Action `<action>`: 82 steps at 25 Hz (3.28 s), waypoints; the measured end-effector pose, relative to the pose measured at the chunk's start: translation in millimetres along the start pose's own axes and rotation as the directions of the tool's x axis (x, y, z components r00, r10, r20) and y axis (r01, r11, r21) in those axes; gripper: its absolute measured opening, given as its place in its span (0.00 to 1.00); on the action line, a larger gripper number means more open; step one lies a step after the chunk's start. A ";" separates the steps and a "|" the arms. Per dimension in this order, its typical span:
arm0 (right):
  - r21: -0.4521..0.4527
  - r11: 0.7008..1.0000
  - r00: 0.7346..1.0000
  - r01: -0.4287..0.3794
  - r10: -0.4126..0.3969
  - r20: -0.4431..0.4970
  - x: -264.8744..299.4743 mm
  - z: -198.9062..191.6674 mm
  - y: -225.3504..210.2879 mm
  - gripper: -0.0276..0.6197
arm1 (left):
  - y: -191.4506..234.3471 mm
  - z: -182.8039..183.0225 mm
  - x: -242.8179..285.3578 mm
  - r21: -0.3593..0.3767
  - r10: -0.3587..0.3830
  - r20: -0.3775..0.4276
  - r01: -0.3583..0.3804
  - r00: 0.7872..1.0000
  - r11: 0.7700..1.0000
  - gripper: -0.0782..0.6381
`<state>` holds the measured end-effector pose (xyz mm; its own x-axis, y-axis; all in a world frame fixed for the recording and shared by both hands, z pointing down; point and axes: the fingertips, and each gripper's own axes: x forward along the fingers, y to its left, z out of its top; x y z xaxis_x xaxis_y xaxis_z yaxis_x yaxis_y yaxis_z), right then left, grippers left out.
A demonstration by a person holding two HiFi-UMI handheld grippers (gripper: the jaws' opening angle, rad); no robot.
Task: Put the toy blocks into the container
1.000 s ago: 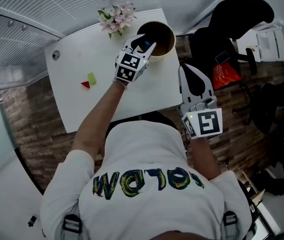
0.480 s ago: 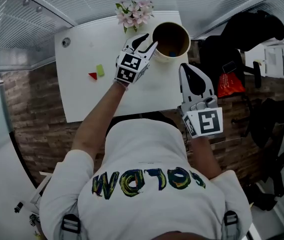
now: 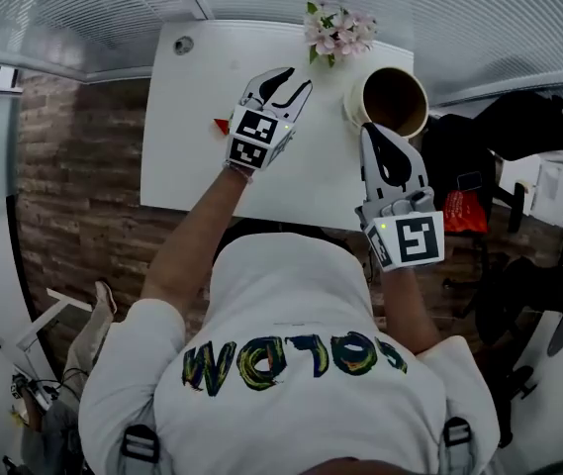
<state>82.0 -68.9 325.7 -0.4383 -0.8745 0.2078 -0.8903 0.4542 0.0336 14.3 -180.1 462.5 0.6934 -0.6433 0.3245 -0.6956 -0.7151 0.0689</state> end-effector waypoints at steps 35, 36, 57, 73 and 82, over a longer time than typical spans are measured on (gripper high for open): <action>0.007 0.998 0.998 -0.069 0.069 0.015 26.1 8.9 34.5 0.06 | 90.9 -185.3 -116.6 -0.164 0.296 -0.291 -0.352 0.910 0.922 0.38; 0.007 0.998 0.998 -0.067 0.067 0.013 25.2 8.0 34.5 0.06 | 92.1 -189.6 -116.0 -0.164 0.297 -0.301 -0.356 0.906 0.920 0.39; 0.003 0.999 0.997 -0.046 0.046 -0.066 17.2 -17.3 33.9 0.06 | 127.2 -283.6 -93.6 -0.124 0.322 -0.453 -0.416 0.832 0.901 0.39; 0.006 0.999 0.996 -0.045 0.045 -0.077 20.9 -18.7 37.1 0.06 | 137.6 -298.6 -89.0 -0.093 0.356 -0.466 -0.445 0.810 0.891 0.28; 0.005 0.999 0.998 -0.043 0.043 -0.053 23.3 -12.1 37.0 0.06 | 135.0 -268.8 -94.3 -0.085 0.365 -0.411 -0.433 0.835 0.897 0.28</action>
<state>40.3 -70.3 343.6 -0.4692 -0.8437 0.2609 -0.8712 0.4906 0.0196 -195.4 -142.5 694.7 0.2484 -0.6857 0.6841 -0.9405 -0.3397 0.0011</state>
